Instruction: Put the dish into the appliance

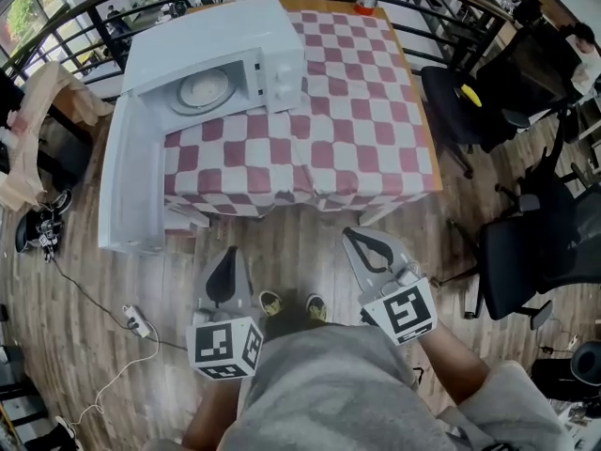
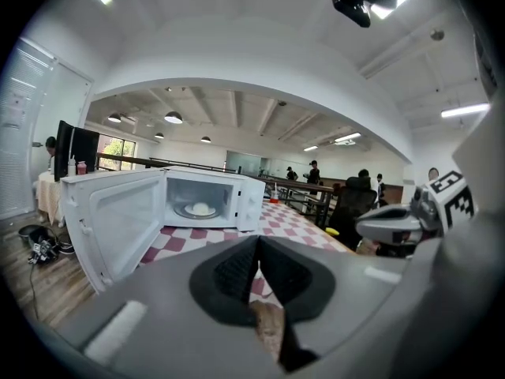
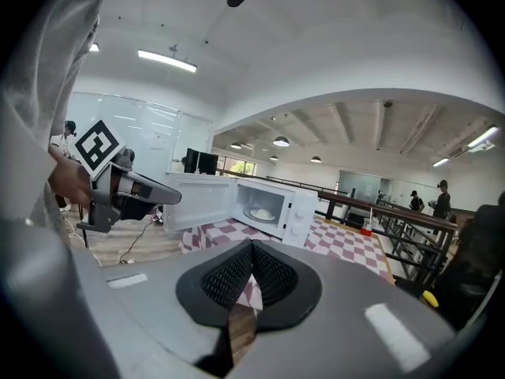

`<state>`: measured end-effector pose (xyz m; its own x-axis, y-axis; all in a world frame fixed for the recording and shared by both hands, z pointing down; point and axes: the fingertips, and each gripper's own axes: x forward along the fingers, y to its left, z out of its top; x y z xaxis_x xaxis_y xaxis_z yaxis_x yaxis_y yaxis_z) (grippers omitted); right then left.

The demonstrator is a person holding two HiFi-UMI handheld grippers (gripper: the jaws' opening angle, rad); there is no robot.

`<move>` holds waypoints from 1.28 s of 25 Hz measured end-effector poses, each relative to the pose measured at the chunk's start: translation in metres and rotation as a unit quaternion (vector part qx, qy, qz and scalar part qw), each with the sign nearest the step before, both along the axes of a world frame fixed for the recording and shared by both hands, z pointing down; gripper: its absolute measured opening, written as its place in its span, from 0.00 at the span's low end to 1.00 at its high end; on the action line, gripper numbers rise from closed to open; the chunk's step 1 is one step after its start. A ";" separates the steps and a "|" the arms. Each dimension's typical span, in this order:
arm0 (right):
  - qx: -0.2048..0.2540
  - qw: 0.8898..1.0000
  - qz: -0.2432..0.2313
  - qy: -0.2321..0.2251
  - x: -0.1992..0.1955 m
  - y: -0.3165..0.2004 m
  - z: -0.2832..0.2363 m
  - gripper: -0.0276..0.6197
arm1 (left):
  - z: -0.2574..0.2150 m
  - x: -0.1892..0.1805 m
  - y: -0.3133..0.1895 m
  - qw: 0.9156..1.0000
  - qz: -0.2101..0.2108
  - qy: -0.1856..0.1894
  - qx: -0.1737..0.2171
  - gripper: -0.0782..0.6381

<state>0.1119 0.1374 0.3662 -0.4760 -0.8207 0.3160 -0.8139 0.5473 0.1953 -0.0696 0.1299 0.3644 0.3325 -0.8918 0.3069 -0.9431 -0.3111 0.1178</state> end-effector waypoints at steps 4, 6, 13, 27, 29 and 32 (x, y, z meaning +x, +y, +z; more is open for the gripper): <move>-0.009 1.000 0.012 -0.002 0.031 0.018 0.010 0.04 | 0.002 0.018 0.018 1.000 -0.007 -0.001 0.003 0.12; -0.011 1.000 0.015 -0.007 0.040 0.025 0.015 0.04 | 0.005 0.025 0.026 1.000 -0.011 -0.001 0.001 0.12; -0.026 0.999 0.026 -0.037 0.054 0.048 0.020 0.04 | 0.005 0.039 0.048 1.000 -0.021 0.002 0.005 0.12; -0.022 0.998 0.026 -0.061 0.055 0.047 0.016 0.04 | 0.000 0.037 0.060 0.999 -0.032 -0.008 0.009 0.12; -0.023 0.998 0.024 -0.060 0.053 0.047 0.017 0.04 | 0.000 0.035 0.059 0.999 -0.034 -0.007 0.009 0.12; -0.022 0.998 0.021 -0.058 0.051 0.044 0.018 0.04 | 0.001 0.034 0.057 0.999 -0.036 -0.005 0.008 0.12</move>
